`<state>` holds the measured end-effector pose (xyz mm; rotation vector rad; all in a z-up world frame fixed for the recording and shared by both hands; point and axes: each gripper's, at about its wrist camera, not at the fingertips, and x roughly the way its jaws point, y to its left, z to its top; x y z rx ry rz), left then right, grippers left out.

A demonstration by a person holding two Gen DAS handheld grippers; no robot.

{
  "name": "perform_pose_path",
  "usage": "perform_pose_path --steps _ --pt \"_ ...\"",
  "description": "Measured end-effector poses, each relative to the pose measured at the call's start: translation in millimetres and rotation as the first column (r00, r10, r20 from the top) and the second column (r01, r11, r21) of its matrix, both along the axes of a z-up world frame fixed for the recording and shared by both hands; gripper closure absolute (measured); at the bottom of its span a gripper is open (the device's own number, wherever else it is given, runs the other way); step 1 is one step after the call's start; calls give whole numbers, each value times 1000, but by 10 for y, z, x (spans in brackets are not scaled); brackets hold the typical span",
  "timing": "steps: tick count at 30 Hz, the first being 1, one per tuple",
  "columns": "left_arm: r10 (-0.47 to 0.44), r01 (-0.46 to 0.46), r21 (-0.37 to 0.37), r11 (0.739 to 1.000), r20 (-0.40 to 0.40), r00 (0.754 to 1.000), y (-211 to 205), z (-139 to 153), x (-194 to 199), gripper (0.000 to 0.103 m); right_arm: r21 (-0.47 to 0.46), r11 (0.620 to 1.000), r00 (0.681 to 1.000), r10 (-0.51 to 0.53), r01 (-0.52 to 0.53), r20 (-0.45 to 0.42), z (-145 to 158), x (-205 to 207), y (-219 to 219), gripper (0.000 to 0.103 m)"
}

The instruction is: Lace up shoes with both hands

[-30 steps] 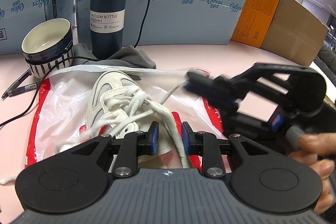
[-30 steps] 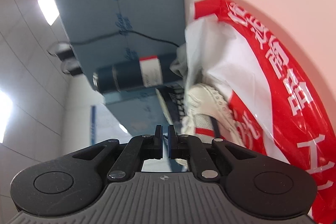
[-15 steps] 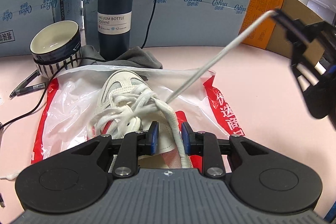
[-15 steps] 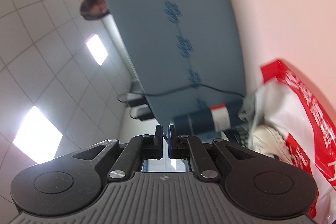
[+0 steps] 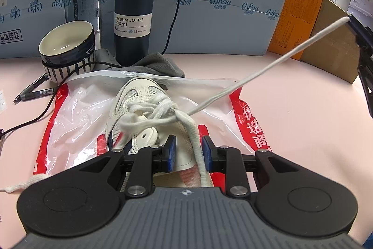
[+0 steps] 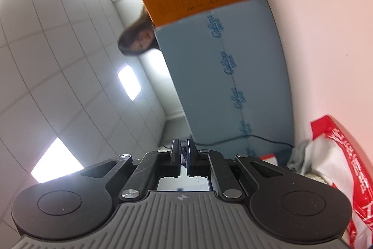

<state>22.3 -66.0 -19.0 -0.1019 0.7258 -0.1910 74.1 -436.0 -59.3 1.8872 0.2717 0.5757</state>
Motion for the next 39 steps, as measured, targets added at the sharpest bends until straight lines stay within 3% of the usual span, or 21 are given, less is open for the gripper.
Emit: perform_pose_path --steps 7,9,11,14,16,17,18,20,22,24,26,28,31,34,36,38,39 --pt "-6 6 -7 1000 -5 1000 26 9 -17 80 30 998 998 -48 47 30 45 -7 -94 98" --pt "-36 36 -29 999 4 999 57 53 -61 81 -66 998 999 4 -1 48 148 31 -51 98" --pt "-77 78 -58 995 25 997 106 116 -145 78 -221 973 994 87 -70 65 301 79 66 98" --pt "-117 123 -83 989 72 991 211 198 -347 69 -449 878 974 216 -166 62 521 133 328 96" --pt "-94 101 -88 991 81 992 324 207 -463 65 -575 791 962 273 -208 29 607 168 538 96" --pt "-73 80 -93 992 78 994 395 201 -508 65 -639 738 958 287 -218 6 635 179 637 89" --pt "-53 60 -98 993 75 996 466 194 -553 65 -698 680 954 300 -227 -18 663 189 736 70" --pt "0 6 -112 994 52 999 625 142 -598 65 -780 583 951 305 -227 -48 687 174 908 48" --pt "63 -59 -139 989 23 998 781 67 -625 65 -808 542 947 316 -232 -59 658 138 1033 48" --pt "116 -115 -184 976 -6 993 928 5 -616 65 -811 530 942 329 -248 -72 615 139 1128 48" --pt "164 -169 -257 951 -39 986 1057 -68 -576 65 -798 540 938 336 -268 -88 551 131 1196 47" --pt "211 -229 -343 911 -89 973 1178 -156 -510 62 -782 552 933 343 -290 -104 485 110 1252 47" --pt "262 -322 -469 822 -190 946 1304 -334 -373 55 -768 560 928 353 -312 -120 433 95 1315 45" --pt "314 -397 -530 749 -244 918 1367 -462 -259 45 -762 563 925 357 -321 -126 435 56 1333 41" --pt "344 -422 -558 714 -246 906 1400 -506 -220 43 -763 560 924 361 -323 -126 435 30 1336 39" --pt "370 -424 -588 689 -217 903 1430 -521 -208 59 -769 550 923 362 -327 -134 436 5 1336 36" --pt "378 -415 -594 689 -193 905 1450 -494 -210 80 -775 541 922 361 -327 -138 433 -7 1335 35"
